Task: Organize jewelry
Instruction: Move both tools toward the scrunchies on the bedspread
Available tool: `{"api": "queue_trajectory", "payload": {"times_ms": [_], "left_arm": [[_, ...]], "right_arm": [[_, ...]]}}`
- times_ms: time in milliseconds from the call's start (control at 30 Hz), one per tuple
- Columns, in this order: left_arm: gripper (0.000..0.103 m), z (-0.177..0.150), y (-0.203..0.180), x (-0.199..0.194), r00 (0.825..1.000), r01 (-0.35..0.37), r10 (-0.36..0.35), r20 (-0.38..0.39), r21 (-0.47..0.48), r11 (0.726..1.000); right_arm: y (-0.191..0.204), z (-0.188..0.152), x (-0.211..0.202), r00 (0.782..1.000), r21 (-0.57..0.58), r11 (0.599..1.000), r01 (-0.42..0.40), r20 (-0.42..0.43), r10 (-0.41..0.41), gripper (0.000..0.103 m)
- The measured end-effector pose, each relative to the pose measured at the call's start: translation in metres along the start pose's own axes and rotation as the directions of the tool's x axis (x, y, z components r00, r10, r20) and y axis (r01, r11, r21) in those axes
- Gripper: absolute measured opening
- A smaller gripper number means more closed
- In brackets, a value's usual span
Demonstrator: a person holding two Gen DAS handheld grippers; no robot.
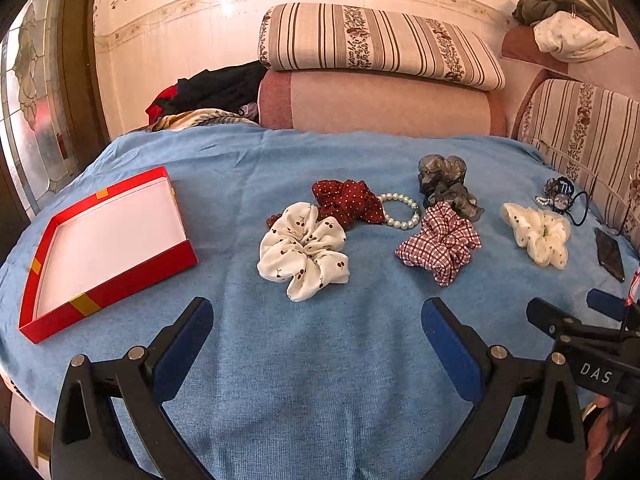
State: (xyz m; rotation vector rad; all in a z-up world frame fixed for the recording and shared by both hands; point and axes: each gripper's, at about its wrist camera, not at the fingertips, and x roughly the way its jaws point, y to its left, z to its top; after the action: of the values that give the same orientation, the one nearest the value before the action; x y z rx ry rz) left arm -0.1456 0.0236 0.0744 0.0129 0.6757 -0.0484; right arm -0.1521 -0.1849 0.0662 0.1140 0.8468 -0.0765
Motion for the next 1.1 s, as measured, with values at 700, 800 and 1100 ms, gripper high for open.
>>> {"api": "queue_trajectory", "payload": {"times_ms": [700, 800, 1100], "left_arm": [[0.103, -0.001, 0.002, 0.008, 1.0, 0.001, -0.001, -0.017, -0.007, 1.0], [0.103, -0.002, 0.006, 0.012, 0.999, 0.003, -0.003, -0.031, -0.01, 1.0], [0.103, 0.01, 0.024, 0.036, 0.996, 0.024, -0.027, -0.087, -0.035, 0.999]], "right_arm": [[0.003, 0.001, 0.002, 1.0, -0.021, 1.0, 0.001, 0.018, 0.0, 0.1], [0.003, 0.001, 0.005, 1.0, -0.02, 1.0, -0.003, 0.007, 0.003, 0.1], [-0.011, 0.01, 0.01, 0.997, 0.032, 0.997, -0.075, -0.007, 0.076, 0.09]]}}
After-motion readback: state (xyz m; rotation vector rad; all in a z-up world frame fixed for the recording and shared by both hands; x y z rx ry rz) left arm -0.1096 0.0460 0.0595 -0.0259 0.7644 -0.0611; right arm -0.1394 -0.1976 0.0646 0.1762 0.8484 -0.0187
